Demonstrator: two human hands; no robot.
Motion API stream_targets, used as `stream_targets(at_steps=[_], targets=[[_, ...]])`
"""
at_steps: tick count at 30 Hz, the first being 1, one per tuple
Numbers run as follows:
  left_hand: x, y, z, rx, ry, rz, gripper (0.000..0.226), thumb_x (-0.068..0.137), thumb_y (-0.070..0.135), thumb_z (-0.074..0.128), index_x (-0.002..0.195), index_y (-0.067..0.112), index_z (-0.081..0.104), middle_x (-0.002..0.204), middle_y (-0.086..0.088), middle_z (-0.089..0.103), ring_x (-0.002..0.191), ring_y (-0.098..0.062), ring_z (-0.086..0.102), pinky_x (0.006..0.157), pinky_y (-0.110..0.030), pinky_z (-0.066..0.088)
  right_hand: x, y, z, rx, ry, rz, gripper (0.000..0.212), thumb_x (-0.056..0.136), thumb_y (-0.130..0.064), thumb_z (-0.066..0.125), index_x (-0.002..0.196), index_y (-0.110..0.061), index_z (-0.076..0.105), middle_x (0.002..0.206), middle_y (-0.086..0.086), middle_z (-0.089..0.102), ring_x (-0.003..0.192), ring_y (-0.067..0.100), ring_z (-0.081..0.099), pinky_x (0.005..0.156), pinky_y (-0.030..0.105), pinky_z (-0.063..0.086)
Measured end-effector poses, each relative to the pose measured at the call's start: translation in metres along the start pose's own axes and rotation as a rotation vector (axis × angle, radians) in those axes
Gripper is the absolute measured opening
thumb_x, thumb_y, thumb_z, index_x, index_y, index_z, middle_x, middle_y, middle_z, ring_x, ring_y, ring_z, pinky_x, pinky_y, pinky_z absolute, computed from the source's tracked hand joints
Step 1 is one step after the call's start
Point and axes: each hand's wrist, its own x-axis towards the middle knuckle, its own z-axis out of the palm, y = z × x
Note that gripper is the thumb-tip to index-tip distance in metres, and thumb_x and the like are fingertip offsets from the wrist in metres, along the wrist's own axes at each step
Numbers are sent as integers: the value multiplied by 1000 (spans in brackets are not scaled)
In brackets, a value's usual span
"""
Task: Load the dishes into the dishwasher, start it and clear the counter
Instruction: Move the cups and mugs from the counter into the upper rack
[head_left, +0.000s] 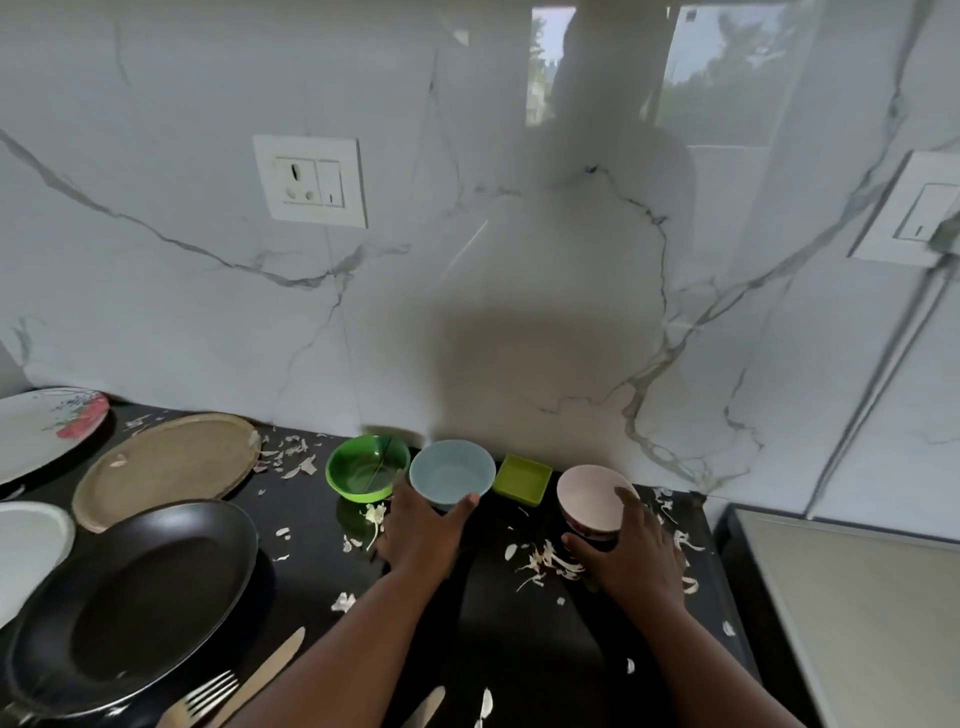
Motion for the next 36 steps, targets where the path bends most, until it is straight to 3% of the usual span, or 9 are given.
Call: stream_targets(at_steps=[6, 10, 15, 19, 22, 24, 28, 32, 36], targets=[[17, -5, 14, -209, 5, 16, 67, 84, 45, 69, 134, 15, 38, 122, -5, 60, 111, -31, 57, 95, -41, 42, 6, 1, 10, -94, 69, -22, 51, 71, -76, 59, 99, -33, 59, 129, 1, 55, 124, 26, 45, 104, 44, 21], [25, 5, 14, -404, -4, -94, 51, 85, 9, 64, 130, 8, 40, 111, -8, 58, 93, -22, 54, 79, -30, 39, 2, 2, 5, -100, 83, -36, 54, 69, -81, 55, 85, -29, 57, 123, 1, 58, 119, 26, 48, 103, 45, 24], [19, 15, 1, -489, -43, -147, 51, 81, 6, 64, 127, 9, 43, 107, -9, 59, 89, -24, 57, 73, -33, 45, -21, -2, -10, -12, 134, -26, 59, 64, -83, 58, 80, -26, 54, 116, -1, 60, 106, 24, 56, 96, 41, 33], [2, 21, -15, -517, -96, -113, 58, 81, 9, 65, 135, 6, 43, 106, -7, 61, 92, -25, 58, 76, -35, 49, -47, -14, -29, 327, 111, 24, 62, 55, -80, 69, 83, -24, 63, 105, -8, 64, 91, 14, 63, 78, 35, 53], [-17, 22, -29, -523, -169, -118, 38, 81, 8, 60, 119, 2, 58, 96, -13, 64, 89, -33, 62, 73, -41, 55, -71, -28, -49, 658, 131, 36, 54, 50, -64, 79, 74, -18, 64, 81, -5, 70, 69, 0, 64, 57, 12, 46], [-29, 23, -39, -557, -208, -122, 31, 81, 7, 58, 111, 0, 62, 87, -10, 61, 83, -30, 59, 70, -38, 53, -87, -37, -62, 850, 112, 23, 51, 54, -47, 82, 79, -9, 62, 78, 0, 71, 67, 4, 65, 55, 13, 46], [-49, 30, -54, -663, -369, -166, 28, 83, 6, 56, 111, 0, 57, 90, -12, 56, 90, -35, 57, 79, -53, 57, -119, -46, -91, 1237, -32, 5, 50, 68, -23, 83, 107, -6, 56, 97, 16, 69, 78, 25, 67, 60, 28, 54], [-76, 40, -67, -886, -560, -314, 26, 86, -4, 49, 112, -1, 47, 94, -17, 53, 82, -34, 58, 48, -34, 55, -152, -46, -114, 1541, -183, 72, 51, 77, -25, 66, 124, -19, 49, 110, 18, 69, 88, 38, 69, 69, 38, 58], [-114, 45, -78, -992, -763, -407, 39, 81, -6, 40, 119, -1, 48, 93, -20, 56, 72, -30, 59, 40, -23, 51, -186, -32, -133, 1696, -290, 140, 65, 77, -36, 69, 134, -10, 51, 120, 28, 63, 99, 43, 65, 81, 45, 57]])
